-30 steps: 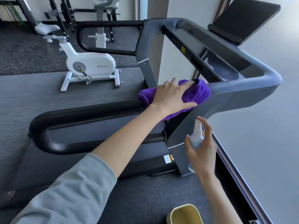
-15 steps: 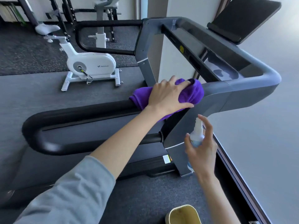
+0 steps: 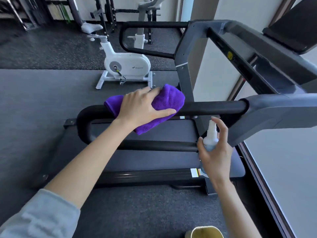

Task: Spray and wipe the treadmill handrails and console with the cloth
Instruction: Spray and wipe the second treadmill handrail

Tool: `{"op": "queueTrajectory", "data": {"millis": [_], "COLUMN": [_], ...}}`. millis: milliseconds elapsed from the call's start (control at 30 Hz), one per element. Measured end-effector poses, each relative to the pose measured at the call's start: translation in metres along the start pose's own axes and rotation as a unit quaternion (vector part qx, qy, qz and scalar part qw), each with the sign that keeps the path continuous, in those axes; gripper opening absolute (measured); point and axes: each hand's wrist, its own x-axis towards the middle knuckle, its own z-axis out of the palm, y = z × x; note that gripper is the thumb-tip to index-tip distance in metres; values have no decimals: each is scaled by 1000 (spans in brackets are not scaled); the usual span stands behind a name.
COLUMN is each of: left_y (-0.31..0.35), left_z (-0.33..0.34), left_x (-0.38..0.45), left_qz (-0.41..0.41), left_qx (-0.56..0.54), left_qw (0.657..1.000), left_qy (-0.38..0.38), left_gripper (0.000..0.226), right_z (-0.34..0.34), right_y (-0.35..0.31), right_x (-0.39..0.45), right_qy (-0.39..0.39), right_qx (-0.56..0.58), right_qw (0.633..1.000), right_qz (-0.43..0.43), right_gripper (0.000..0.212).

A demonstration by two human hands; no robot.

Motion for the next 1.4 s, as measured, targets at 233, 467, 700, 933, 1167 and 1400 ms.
{"op": "queueTrajectory", "data": {"millis": [233,467,700,933,1167,1400], "left_y": [-96,-97,-31,-103,-111,-100], "left_z": [-45,-40,-18,-20,43,52], "left_x": [-62,-80,-39,-103,-157,-158], "left_qz": [-94,-215,-63,-256,-503,-508], "left_qx": [-10,-38,57,-71,-331,-309], "left_qw": [994,969,992,942,736,731], "left_qy": [46,119,90,204,308,335], "left_gripper": [79,75,68,75,70,71], "right_z": [34,49,76,79,70,55], "right_y": [-22,-33,-53,-57,-50,-38], "right_x": [-8,-15,-18,-20,-31,-41], "right_qy": [-35,-46,-70,-69,-72,-69], "right_qx": [23,30,15,12,-3,-15], "right_qw": [999,998,996,996,997,997], "right_qz": [-24,-25,-44,-63,-36,-19], "right_gripper": [67,66,66,67,65,66]}}
